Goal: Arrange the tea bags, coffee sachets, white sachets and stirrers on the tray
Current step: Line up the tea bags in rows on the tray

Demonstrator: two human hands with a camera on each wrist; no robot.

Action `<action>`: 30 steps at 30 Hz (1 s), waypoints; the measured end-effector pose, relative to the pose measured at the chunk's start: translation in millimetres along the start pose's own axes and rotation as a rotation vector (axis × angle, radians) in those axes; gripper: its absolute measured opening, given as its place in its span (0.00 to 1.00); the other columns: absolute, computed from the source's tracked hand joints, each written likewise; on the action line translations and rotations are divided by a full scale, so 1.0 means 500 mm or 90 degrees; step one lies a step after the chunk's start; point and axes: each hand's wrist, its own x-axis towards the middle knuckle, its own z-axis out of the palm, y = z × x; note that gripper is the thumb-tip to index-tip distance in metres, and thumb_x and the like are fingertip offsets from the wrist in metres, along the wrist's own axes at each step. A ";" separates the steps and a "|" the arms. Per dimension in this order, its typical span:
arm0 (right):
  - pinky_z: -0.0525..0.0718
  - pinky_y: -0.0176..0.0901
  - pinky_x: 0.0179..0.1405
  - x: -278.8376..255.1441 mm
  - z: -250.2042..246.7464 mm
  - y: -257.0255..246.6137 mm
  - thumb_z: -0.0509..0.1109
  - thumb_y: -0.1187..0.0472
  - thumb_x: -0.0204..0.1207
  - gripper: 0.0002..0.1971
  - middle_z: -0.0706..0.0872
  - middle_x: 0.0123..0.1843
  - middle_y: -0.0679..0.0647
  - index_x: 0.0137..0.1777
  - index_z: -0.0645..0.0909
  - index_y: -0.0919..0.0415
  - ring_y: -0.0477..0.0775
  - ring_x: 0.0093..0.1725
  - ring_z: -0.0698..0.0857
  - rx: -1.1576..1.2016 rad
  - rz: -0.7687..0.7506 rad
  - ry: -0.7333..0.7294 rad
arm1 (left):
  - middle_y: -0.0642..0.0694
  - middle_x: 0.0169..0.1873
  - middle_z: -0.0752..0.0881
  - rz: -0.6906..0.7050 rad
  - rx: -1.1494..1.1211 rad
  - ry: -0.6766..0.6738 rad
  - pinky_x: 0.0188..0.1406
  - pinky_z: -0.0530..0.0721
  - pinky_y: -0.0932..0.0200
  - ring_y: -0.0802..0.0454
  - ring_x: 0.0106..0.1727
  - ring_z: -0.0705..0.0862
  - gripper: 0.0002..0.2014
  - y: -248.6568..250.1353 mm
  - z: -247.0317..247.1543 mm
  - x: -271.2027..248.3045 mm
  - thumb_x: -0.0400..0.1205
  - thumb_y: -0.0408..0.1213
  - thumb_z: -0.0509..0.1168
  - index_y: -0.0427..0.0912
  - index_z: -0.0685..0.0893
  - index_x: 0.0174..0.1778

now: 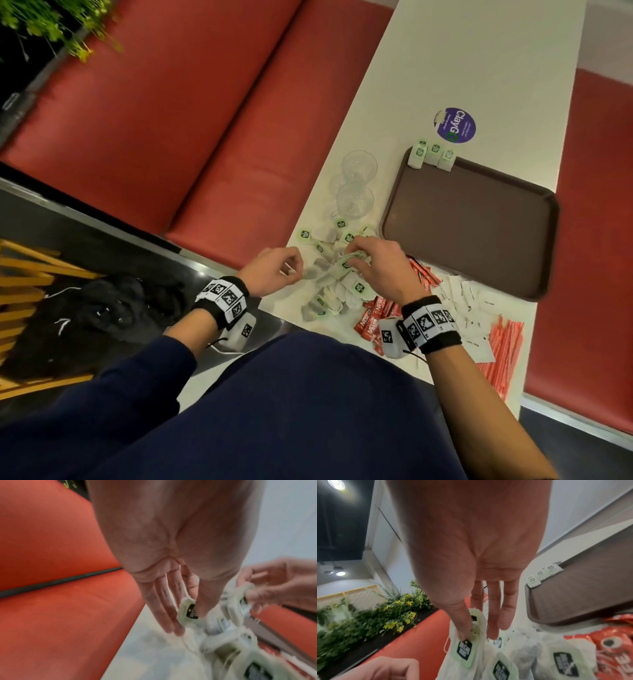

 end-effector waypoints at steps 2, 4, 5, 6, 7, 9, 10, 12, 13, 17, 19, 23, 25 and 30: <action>0.88 0.59 0.62 -0.013 -0.023 0.004 0.78 0.55 0.87 0.05 0.92 0.57 0.43 0.59 0.88 0.45 0.48 0.57 0.88 0.026 0.009 0.018 | 0.51 0.44 0.93 0.001 -0.078 0.020 0.50 0.95 0.51 0.54 0.44 0.96 0.08 0.030 -0.023 0.001 0.85 0.33 0.78 0.50 0.87 0.48; 0.88 0.54 0.62 -0.028 -0.058 -0.002 0.78 0.57 0.87 0.06 0.92 0.57 0.40 0.60 0.88 0.46 0.43 0.55 0.87 0.041 -0.006 0.031 | 0.48 0.45 0.93 0.008 -0.133 0.046 0.47 0.94 0.53 0.52 0.42 0.96 0.07 0.066 -0.045 0.009 0.84 0.35 0.80 0.49 0.90 0.52; 0.87 0.50 0.61 -0.036 -0.082 -0.010 0.78 0.57 0.87 0.06 0.92 0.57 0.38 0.60 0.89 0.47 0.39 0.54 0.87 0.049 -0.019 0.030 | 0.49 0.45 0.93 0.018 -0.144 0.059 0.47 0.93 0.55 0.53 0.42 0.96 0.07 0.084 -0.056 0.017 0.84 0.37 0.81 0.51 0.91 0.53; 0.87 0.44 0.58 -0.046 -0.109 -0.022 0.79 0.57 0.87 0.06 0.92 0.56 0.36 0.61 0.89 0.47 0.38 0.53 0.87 0.060 -0.030 0.020 | 0.51 0.46 0.93 0.027 -0.151 0.069 0.48 0.92 0.58 0.54 0.43 0.95 0.09 0.103 -0.065 0.026 0.82 0.39 0.82 0.54 0.92 0.55; 0.85 0.38 0.54 -0.056 -0.139 -0.039 0.79 0.56 0.87 0.06 0.91 0.54 0.34 0.61 0.90 0.47 0.36 0.51 0.87 0.075 -0.041 0.002 | 0.52 0.46 0.93 0.035 -0.165 0.073 0.50 0.91 0.60 0.55 0.45 0.94 0.11 0.123 -0.072 0.036 0.81 0.41 0.84 0.56 0.93 0.57; 0.81 0.31 0.47 -0.071 -0.191 -0.073 0.80 0.55 0.86 0.06 0.91 0.49 0.30 0.60 0.91 0.47 0.37 0.47 0.88 0.113 -0.055 -0.048 | 0.52 0.47 0.95 0.059 -0.213 0.063 0.54 0.90 0.61 0.56 0.48 0.93 0.13 0.165 -0.081 0.059 0.80 0.41 0.85 0.52 0.93 0.59; 0.83 0.32 0.48 -0.073 -0.210 -0.087 0.80 0.54 0.86 0.06 0.91 0.51 0.31 0.60 0.91 0.45 0.39 0.48 0.89 0.126 -0.060 -0.067 | 0.51 0.47 0.95 0.074 -0.236 0.053 0.55 0.89 0.61 0.57 0.48 0.93 0.12 0.187 -0.083 0.072 0.80 0.39 0.84 0.47 0.94 0.59; 0.88 0.42 0.53 -0.071 -0.232 -0.101 0.81 0.51 0.85 0.07 0.91 0.56 0.37 0.60 0.90 0.42 0.45 0.51 0.90 0.133 -0.061 -0.070 | 0.47 0.48 0.96 0.106 -0.278 0.025 0.56 0.88 0.60 0.58 0.48 0.91 0.09 0.230 -0.082 0.094 0.83 0.37 0.81 0.42 0.94 0.58; 0.88 0.45 0.54 -0.069 -0.239 -0.102 0.81 0.51 0.84 0.07 0.91 0.58 0.38 0.59 0.90 0.41 0.47 0.52 0.90 0.133 -0.057 -0.059 | 0.43 0.49 0.95 0.122 -0.294 0.012 0.57 0.88 0.58 0.57 0.49 0.90 0.07 0.251 -0.081 0.103 0.86 0.37 0.79 0.41 0.94 0.58; 0.85 0.44 0.47 -0.066 -0.262 -0.097 0.82 0.52 0.83 0.06 0.90 0.49 0.38 0.55 0.90 0.40 0.44 0.45 0.88 0.138 -0.036 0.012 | 0.35 0.53 0.87 0.116 -0.378 -0.058 0.55 0.81 0.49 0.47 0.52 0.82 0.09 0.303 -0.076 0.132 0.93 0.40 0.69 0.37 0.84 0.60; 0.88 0.52 0.49 -0.068 -0.271 -0.091 0.81 0.51 0.84 0.05 0.92 0.49 0.41 0.57 0.91 0.42 0.47 0.45 0.89 0.145 -0.023 0.031 | 0.40 0.48 0.83 0.049 -0.490 -0.093 0.48 0.78 0.52 0.47 0.49 0.79 0.10 0.325 -0.078 0.139 0.92 0.41 0.66 0.37 0.79 0.56; 0.87 0.55 0.48 -0.067 -0.279 -0.085 0.80 0.51 0.84 0.07 0.91 0.46 0.46 0.60 0.90 0.41 0.50 0.42 0.86 0.140 -0.013 0.060 | 0.48 0.35 0.75 -0.007 -0.563 -0.106 0.30 0.71 0.61 0.54 0.34 0.73 0.03 0.355 -0.078 0.150 0.93 0.38 0.61 0.43 0.77 0.56; 0.88 0.52 0.48 -0.061 -0.283 -0.083 0.81 0.53 0.84 0.09 0.92 0.47 0.47 0.61 0.88 0.42 0.49 0.41 0.87 0.155 -0.002 0.089 | 0.48 0.35 0.75 -0.008 -0.544 -0.100 0.31 0.73 0.60 0.53 0.34 0.73 0.06 0.364 -0.078 0.158 0.96 0.39 0.59 0.42 0.77 0.56; 0.89 0.44 0.46 -0.034 -0.303 -0.064 0.83 0.53 0.81 0.14 0.92 0.52 0.42 0.62 0.84 0.44 0.48 0.42 0.89 0.164 0.016 0.162 | 0.36 0.58 0.86 -0.002 -0.624 -0.186 0.44 0.91 0.45 0.37 0.54 0.87 0.16 0.384 -0.086 0.183 0.95 0.46 0.61 0.38 0.78 0.72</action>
